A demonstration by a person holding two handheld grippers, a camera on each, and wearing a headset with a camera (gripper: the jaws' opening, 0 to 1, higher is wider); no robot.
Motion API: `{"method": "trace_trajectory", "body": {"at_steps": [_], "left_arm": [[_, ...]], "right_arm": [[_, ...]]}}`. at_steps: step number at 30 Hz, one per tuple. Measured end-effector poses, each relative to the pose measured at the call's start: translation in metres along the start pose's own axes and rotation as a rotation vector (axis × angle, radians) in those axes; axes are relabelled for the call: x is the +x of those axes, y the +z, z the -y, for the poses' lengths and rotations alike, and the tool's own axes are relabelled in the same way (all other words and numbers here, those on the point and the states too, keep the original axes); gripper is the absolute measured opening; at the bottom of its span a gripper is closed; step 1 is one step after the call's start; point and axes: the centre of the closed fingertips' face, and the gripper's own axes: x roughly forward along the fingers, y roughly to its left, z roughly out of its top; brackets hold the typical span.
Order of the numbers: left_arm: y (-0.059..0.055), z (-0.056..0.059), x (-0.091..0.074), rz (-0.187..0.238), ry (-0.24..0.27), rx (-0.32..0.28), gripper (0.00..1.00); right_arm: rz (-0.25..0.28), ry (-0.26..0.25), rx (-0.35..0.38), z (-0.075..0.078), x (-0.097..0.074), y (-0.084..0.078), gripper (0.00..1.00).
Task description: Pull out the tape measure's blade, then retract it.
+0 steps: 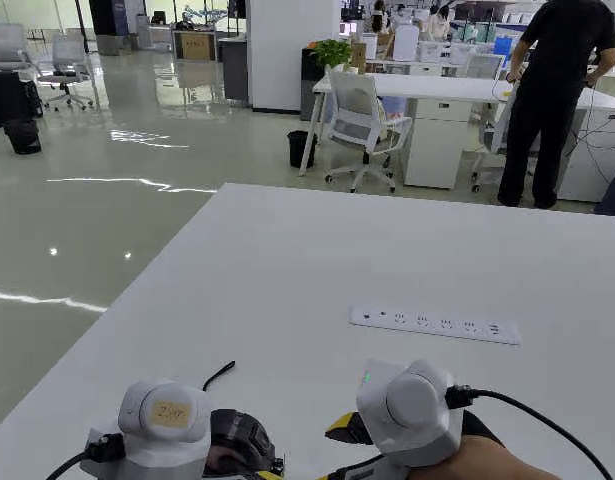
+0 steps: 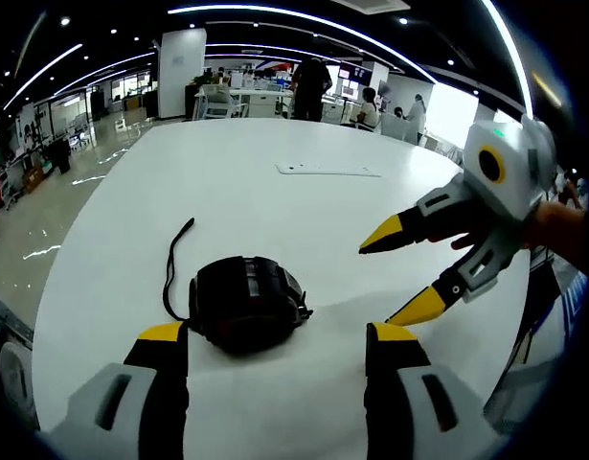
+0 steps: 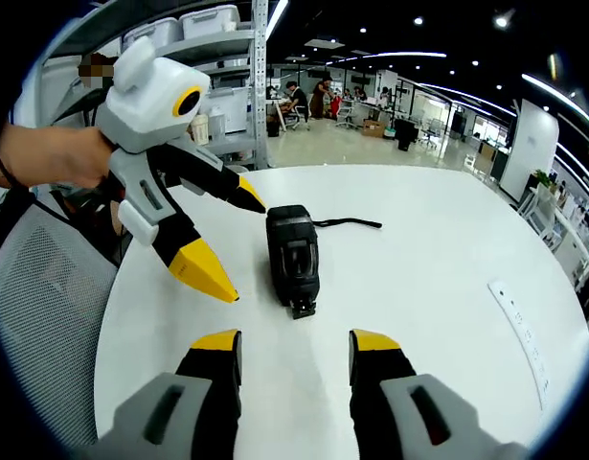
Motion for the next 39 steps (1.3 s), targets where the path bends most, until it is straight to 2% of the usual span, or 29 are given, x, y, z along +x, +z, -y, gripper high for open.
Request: {"method": "trace_trajectory", "body": {"at_steps": [2, 9, 15, 26, 30, 34, 39], "left_arm": [[0.001, 0.002, -0.002, 0.008, -0.021, 0.013, 0.71], [0.003, 0.004, -0.01, 0.023, -0.045, 0.06, 0.72], [0.003, 0.008, -0.017, 0.024, -0.082, 0.111, 0.76], [-0.001, 0.019, -0.025, 0.017, -0.159, 0.211, 0.81], [-0.001, 0.017, -0.031, 0.021, -0.17, 0.233, 0.82], [0.003, 0.016, -0.036, 0.036, -0.186, 0.231, 0.84], [0.003, 0.016, -0.041, 0.041, -0.204, 0.276, 0.86]], "right_arm": [[0.004, -0.012, 0.008, -0.001, -0.005, -0.003, 0.46], [0.025, -0.059, 0.044, -0.002, -0.024, -0.011, 0.49], [0.038, -0.099, 0.11, -0.002, -0.044, -0.021, 0.54], [0.063, -0.171, 0.158, -0.007, -0.077, -0.037, 0.56], [0.087, -0.198, 0.176, -0.007, -0.092, -0.04, 0.58], [0.098, -0.217, 0.188, -0.006, -0.104, -0.048, 0.61], [0.108, -0.232, 0.197, -0.005, -0.117, -0.056, 0.64]]}}
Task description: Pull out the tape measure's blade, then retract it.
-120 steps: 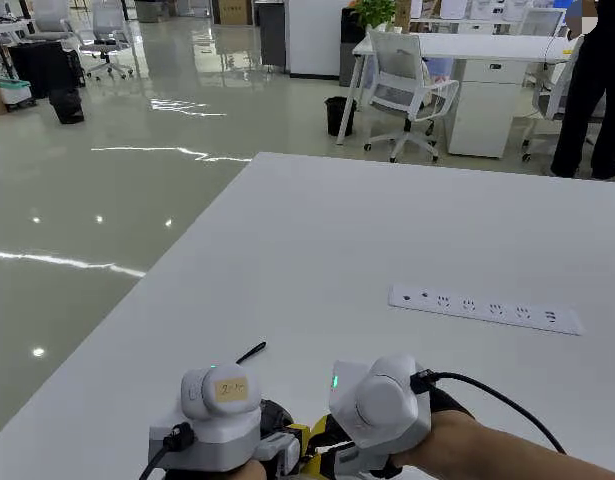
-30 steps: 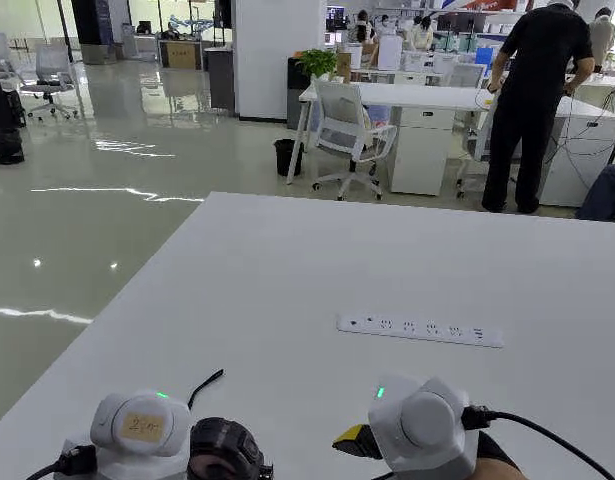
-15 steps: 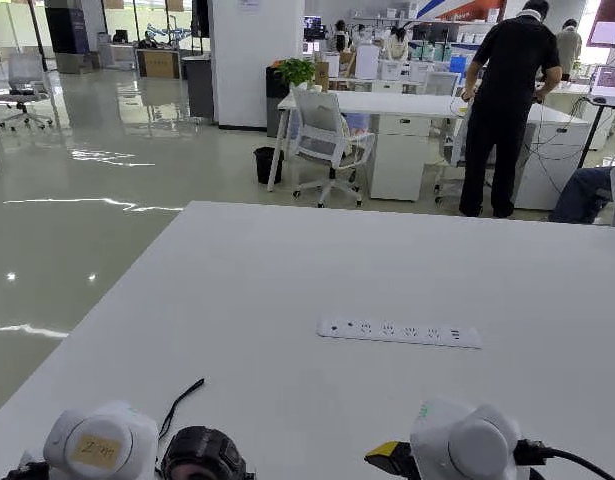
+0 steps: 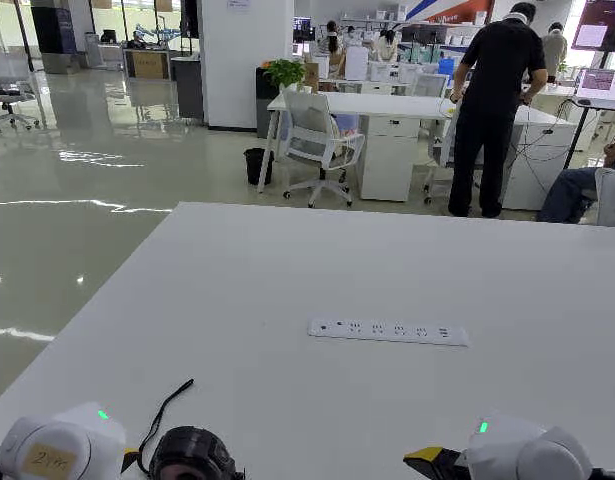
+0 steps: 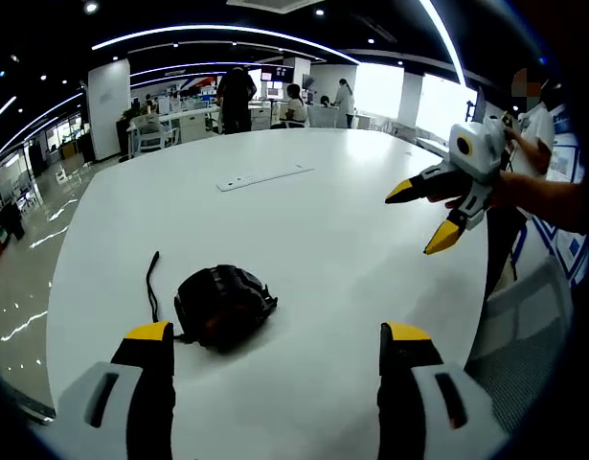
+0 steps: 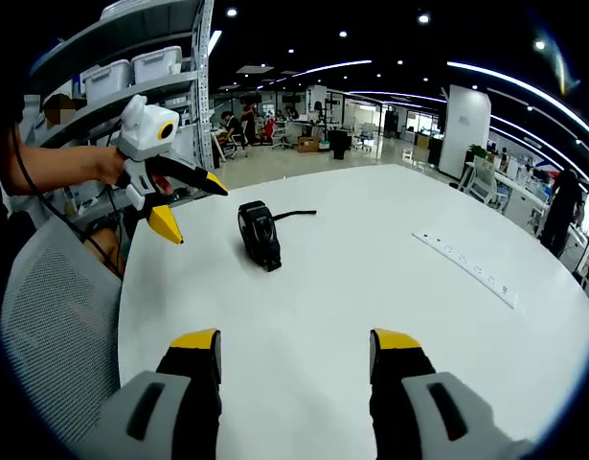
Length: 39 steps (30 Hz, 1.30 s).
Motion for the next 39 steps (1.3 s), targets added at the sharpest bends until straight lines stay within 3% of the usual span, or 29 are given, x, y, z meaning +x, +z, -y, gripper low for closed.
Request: {"method": "trace_trajectory", "body": {"at_steps": [10, 20, 23, 39], "left_arm": [[0.001, 0.0, -0.006, 0.027, -0.038, 0.052, 0.91], [-0.004, -0.001, -0.011, 0.069, -0.08, 0.062, 0.99], [-0.005, 0.0, -0.011, 0.077, -0.09, 0.071, 0.99], [-0.008, -0.002, -0.013, 0.079, -0.084, 0.084, 0.99]], "right_arm": [[0.014, -0.022, 0.012, 0.01, -0.024, -0.012, 0.72], [0.031, -0.03, 0.029, 0.015, -0.04, -0.027, 0.82], [0.056, -0.027, 0.043, 0.016, -0.044, -0.025, 0.85], [0.064, -0.019, 0.043, 0.019, -0.051, -0.031, 0.92]]}}
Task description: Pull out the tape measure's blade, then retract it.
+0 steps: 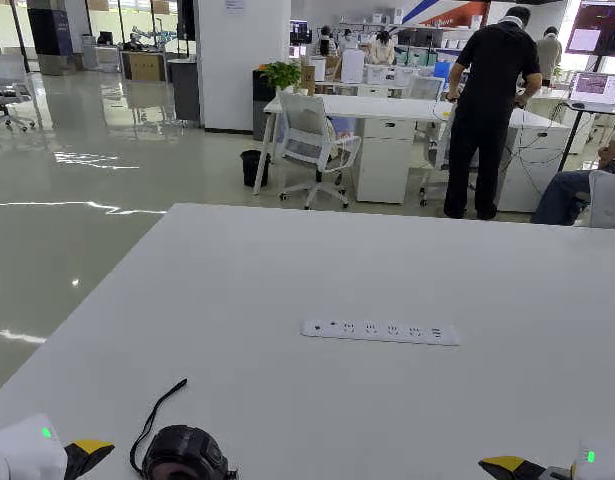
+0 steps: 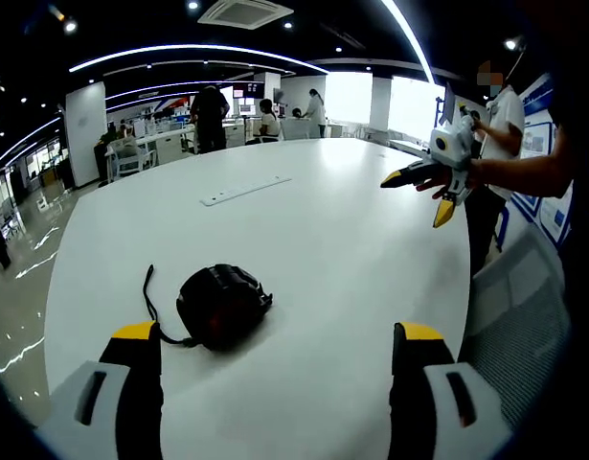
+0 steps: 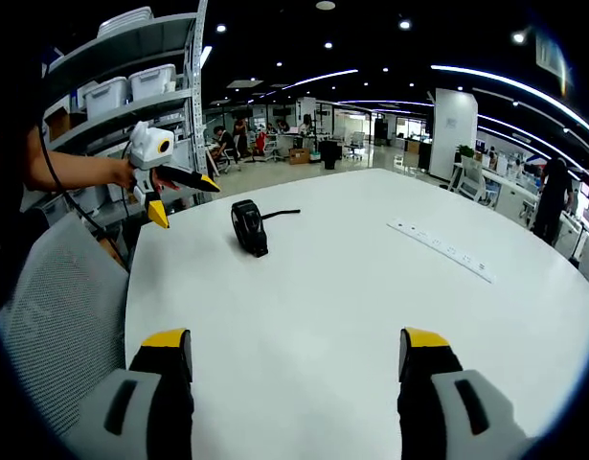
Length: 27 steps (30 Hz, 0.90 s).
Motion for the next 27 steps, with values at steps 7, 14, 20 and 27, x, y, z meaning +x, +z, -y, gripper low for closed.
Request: {"method": "trace_trajectory", "body": {"at_steps": [7, 14, 20, 27], "left_arm": [[0.0009, -0.0005, -0.001, 0.002, 0.002, 0.008, 0.99], [0.0031, -0.001, -0.0005, 0.009, 0.002, 0.017, 0.99], [0.0027, 0.0015, 0.0006, 0.006, -0.003, 0.03, 0.99], [0.006, 0.0011, -0.001, 0.012, -0.005, 0.041, 0.99]], "right_arm": [[0.004, -0.003, -0.003, 0.0031, -0.0023, -0.0003, 0.92], [0.006, -0.006, -0.007, 0.005, -0.0045, -0.0011, 0.92], [0.007, -0.013, -0.004, 0.0069, -0.0064, -0.0015, 0.93], [0.012, -0.013, -0.011, 0.0063, -0.0064, 0.0005, 0.93]]}}
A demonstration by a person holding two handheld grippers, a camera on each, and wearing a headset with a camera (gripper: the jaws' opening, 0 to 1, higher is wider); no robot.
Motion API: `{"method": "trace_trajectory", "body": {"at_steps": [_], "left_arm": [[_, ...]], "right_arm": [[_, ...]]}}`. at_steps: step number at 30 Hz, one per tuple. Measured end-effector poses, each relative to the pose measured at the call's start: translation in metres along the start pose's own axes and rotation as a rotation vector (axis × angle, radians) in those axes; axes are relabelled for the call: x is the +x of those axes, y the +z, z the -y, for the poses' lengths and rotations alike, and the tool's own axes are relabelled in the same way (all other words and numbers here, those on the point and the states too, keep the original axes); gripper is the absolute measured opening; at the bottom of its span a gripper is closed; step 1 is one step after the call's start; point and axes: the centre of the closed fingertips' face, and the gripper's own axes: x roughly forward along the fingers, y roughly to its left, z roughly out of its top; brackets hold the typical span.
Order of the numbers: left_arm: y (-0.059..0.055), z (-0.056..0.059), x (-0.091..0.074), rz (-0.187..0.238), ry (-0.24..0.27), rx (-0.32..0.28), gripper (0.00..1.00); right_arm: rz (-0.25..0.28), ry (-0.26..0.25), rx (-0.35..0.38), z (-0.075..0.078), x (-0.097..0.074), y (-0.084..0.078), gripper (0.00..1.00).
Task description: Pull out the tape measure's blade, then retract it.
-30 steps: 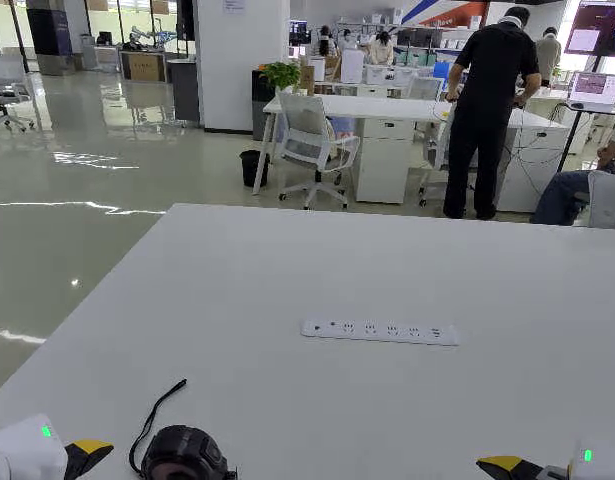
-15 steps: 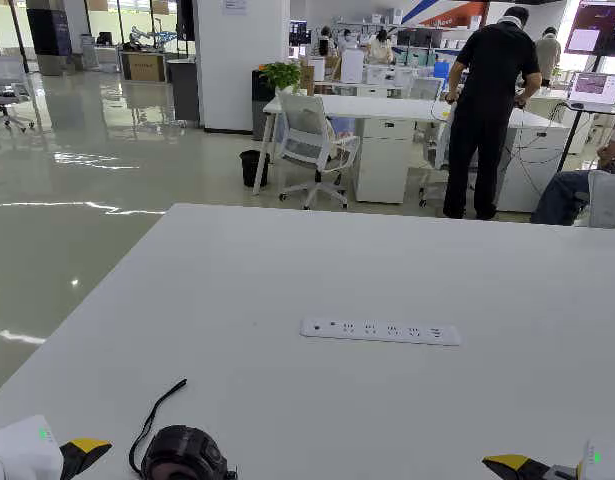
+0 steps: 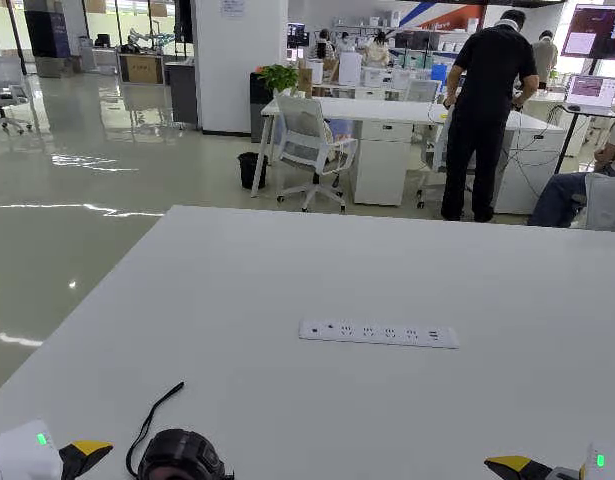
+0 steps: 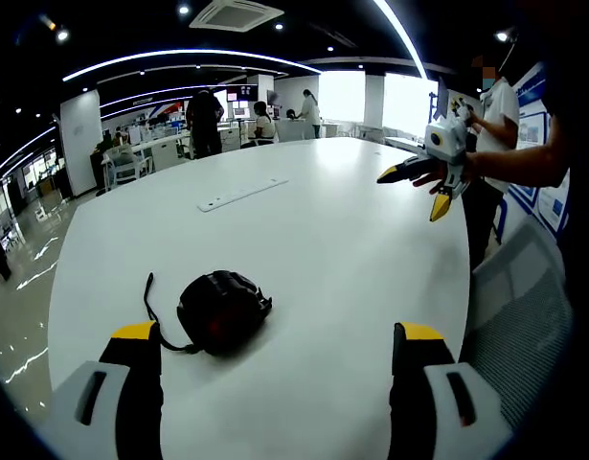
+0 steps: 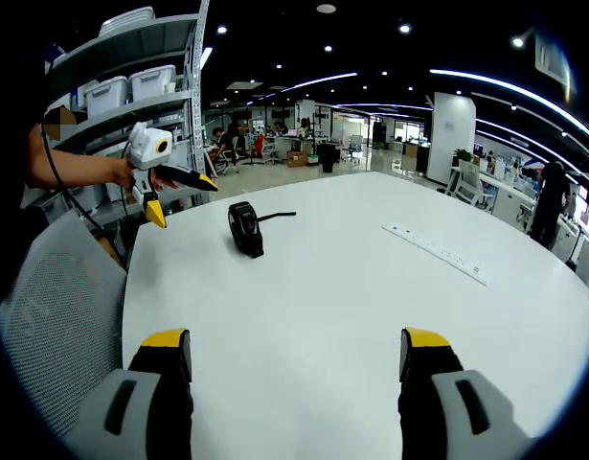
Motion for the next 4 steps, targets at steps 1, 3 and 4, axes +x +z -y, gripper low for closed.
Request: {"method": "trace_trajectory", "body": {"at_steps": [1, 3, 4], "left_arm": [[0.0, -0.0003, 0.0, 0.0, 0.0, 0.001, 0.99], [-0.0004, -0.001, -0.0007, -0.003, 0.003, 0.002, 0.99], [-0.0005, -0.0009, -0.001, -0.003, 0.002, 0.0, 0.99]], "right_arm": [[0.0, 0.0, -0.001, 0.0, 0.0001, 0.0001, 0.93], [-0.006, -0.001, 0.0, 0.0001, 0.0009, -0.0006, 0.93], [-0.004, 0.0, -0.001, -0.0007, 0.0012, 0.0001, 0.93]]}}
